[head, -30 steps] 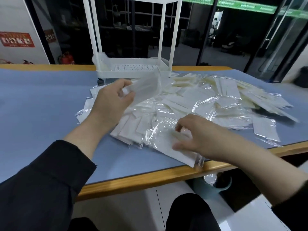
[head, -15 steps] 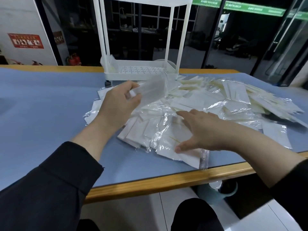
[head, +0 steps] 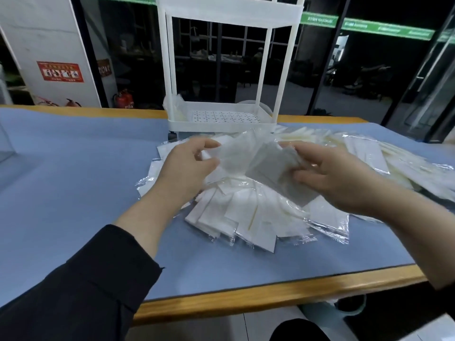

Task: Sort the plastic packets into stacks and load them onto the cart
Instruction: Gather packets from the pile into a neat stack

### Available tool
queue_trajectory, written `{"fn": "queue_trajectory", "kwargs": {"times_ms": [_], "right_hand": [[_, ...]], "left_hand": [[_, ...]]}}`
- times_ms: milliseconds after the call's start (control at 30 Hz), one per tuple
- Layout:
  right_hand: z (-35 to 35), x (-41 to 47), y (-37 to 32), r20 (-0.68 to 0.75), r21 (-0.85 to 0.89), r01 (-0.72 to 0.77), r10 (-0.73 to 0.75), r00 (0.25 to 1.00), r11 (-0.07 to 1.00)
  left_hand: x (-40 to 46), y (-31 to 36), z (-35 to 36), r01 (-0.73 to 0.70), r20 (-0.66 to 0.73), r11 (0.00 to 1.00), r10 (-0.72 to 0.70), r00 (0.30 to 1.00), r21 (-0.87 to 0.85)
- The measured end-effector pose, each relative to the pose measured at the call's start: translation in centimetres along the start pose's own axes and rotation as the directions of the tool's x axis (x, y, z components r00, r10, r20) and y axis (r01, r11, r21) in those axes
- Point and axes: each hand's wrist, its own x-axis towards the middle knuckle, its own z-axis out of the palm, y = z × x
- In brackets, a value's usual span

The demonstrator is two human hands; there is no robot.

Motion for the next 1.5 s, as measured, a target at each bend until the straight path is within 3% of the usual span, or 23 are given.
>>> {"fn": "queue_trajectory", "kwargs": {"times_ms": [100, 200, 267, 400, 533, 633, 733, 900, 1000, 1167, 1267, 1300, 1367, 1433, 1500], "right_hand": [[-0.2, 2.4, -1.3, 0.023, -0.062, 0.105, -0.104, 0.994, 0.993], [0.4, 5.4, -2.4, 0.048, -0.304, 0.156, -0.149, 0.988, 0.94], [1.4, 7.5, -2.5, 0.07, -0.368, 0.2, -0.188, 0.98, 0.908], [4.4, 10.4, -0.5, 0.07, -0.313, 0.27, -0.261, 0.963, 0.911], [7.2, 11.3, 2.0, -0.079, -0.22, 0.377, -0.402, 0.912, 0.9], [7.4, 11.1, 2.8, -0.216, -0.085, 0.247, -0.26, 0.941, 0.965], [6.4, 10.7, 3.7, -0.144, 0.207, 0.094, -0.064, 0.987, 0.974], [6.6, 10.4, 4.2, 0.055, 0.217, 0.059, -0.073, 0.996, 0.974], [6.3, 10.5, 3.8, 0.047, 0.237, 0.088, -0.102, 0.994, 0.968], [5.2, 9.9, 3.7, -0.011, 0.122, 0.108, -0.108, 0.994, 0.987], [3.5, 9.7, 4.0, -0.123, 0.099, 0.073, -0.06, 0.991, 0.992], [2.8, 9.6, 4.1, -0.107, 0.073, 0.067, -0.059, 0.993, 0.995], [1.7, 9.2, 4.4, 0.077, -0.024, 0.09, -0.088, 0.993, 0.996], [0.9, 8.4, 4.5, 0.317, -0.138, 0.099, -0.05, 0.947, 0.985], [0.5, 7.9, 4.5, 0.467, -0.226, 0.086, 0.031, 0.884, 0.97]], "left_hand": [[0.2, -0.1, -0.4, 0.014, -0.059, 0.999, -0.017, 0.998, -0.042], [0.6, -0.2, -0.7, 0.044, -0.105, 0.994, -0.054, 0.993, -0.096], [1.0, -0.4, -0.9, 0.06, -0.141, 0.99, -0.078, 0.987, -0.128], [1.3, -0.3, -0.6, 0.103, -0.076, 0.967, -0.123, 0.989, -0.232], [1.3, -1.2, 0.6, 0.066, 0.033, 0.993, -0.063, 0.997, -0.102], [1.7, -1.5, 0.7, 0.054, 0.039, 0.993, -0.05, 0.998, -0.102], [1.6, -1.4, 0.8, 0.054, 0.07, 0.975, -0.039, 0.997, -0.214], [1.3, -1.9, 1.4, 0.025, 0.122, 0.997, -0.015, 0.992, -0.079], [1.3, -1.8, 1.4, 0.013, 0.086, 1.0, -0.015, 0.996, 0.028], [1.5, -1.1, 0.7, -0.004, 0.018, 1.0, 0.004, 1.0, 0.017], [1.7, -0.7, -0.5, -0.048, -0.14, 0.999, 0.051, 0.989, 0.023], [1.8, -0.8, -0.9, -0.048, -0.19, 0.999, 0.05, 0.981, 0.014], [2.0, -0.9, -1.6, -0.047, -0.251, 0.999, 0.049, 0.967, 0.013], [1.9, -0.9, -1.9, -0.047, -0.264, 0.999, 0.05, 0.963, 0.017], [1.8, -1.0, -1.9, -0.04, -0.246, 0.999, 0.048, 0.968, 0.036]]}}
